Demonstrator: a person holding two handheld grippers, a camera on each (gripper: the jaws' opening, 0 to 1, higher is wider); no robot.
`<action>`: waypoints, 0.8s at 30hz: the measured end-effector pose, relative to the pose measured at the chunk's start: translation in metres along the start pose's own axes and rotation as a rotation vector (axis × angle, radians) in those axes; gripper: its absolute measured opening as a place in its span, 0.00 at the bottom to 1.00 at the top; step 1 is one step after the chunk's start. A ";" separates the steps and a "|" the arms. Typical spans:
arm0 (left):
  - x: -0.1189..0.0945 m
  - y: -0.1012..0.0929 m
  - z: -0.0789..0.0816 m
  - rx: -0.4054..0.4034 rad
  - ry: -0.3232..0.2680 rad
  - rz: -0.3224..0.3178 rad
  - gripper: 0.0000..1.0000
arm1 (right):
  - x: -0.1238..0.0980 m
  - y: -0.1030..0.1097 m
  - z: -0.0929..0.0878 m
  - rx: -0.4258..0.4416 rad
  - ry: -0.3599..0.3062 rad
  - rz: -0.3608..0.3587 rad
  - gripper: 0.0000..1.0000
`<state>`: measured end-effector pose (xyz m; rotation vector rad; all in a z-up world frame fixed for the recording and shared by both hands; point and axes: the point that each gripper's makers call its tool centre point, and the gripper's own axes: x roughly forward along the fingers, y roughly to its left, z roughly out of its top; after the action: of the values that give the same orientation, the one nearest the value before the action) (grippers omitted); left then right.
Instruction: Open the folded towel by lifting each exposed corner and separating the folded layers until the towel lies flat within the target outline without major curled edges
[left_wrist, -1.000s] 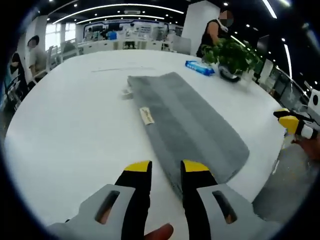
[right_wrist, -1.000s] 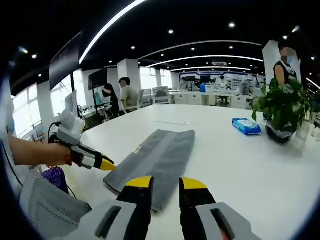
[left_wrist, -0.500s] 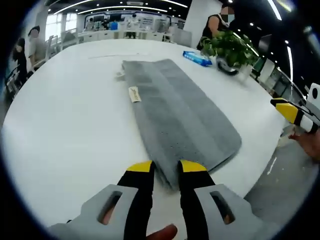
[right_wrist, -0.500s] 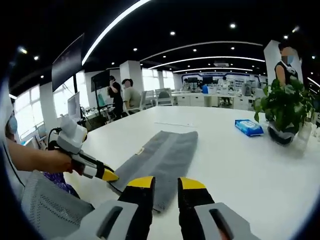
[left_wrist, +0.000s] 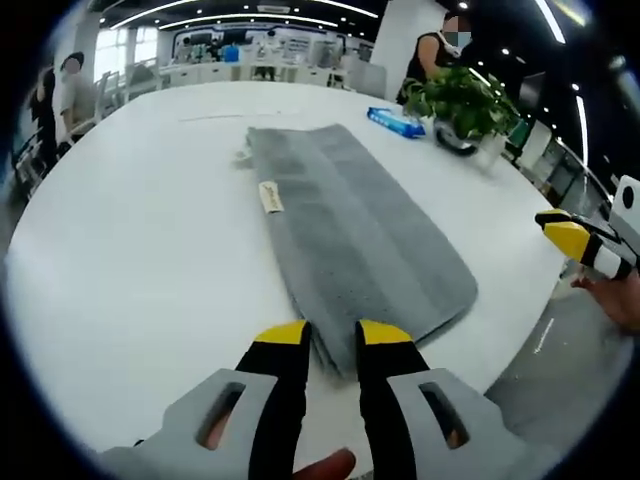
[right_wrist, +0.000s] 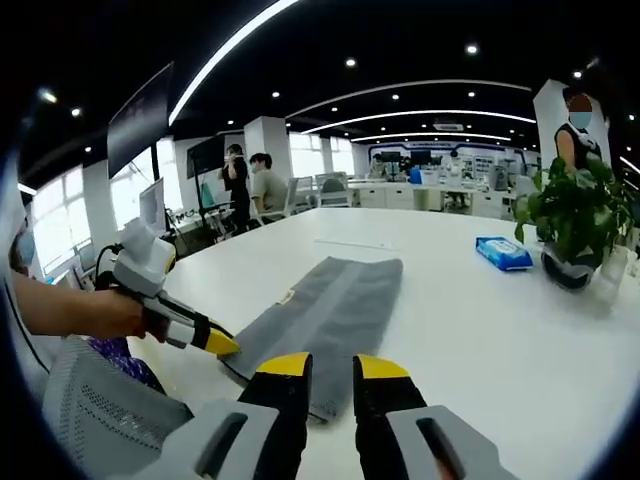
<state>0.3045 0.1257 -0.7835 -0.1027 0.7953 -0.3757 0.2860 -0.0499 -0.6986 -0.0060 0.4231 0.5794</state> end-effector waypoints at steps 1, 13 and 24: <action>0.001 0.001 0.000 -0.002 0.001 0.000 0.18 | 0.000 0.000 0.000 0.001 -0.001 0.000 0.13; 0.001 -0.005 0.020 0.003 -0.025 -0.021 0.03 | 0.000 0.000 -0.001 0.007 0.004 0.004 0.11; 0.002 -0.037 0.048 0.075 -0.077 -0.066 0.02 | 0.000 0.002 -0.001 0.032 0.005 0.015 0.10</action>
<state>0.3291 0.0886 -0.7429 -0.0727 0.7023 -0.4610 0.2842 -0.0481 -0.6996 0.0262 0.4371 0.5873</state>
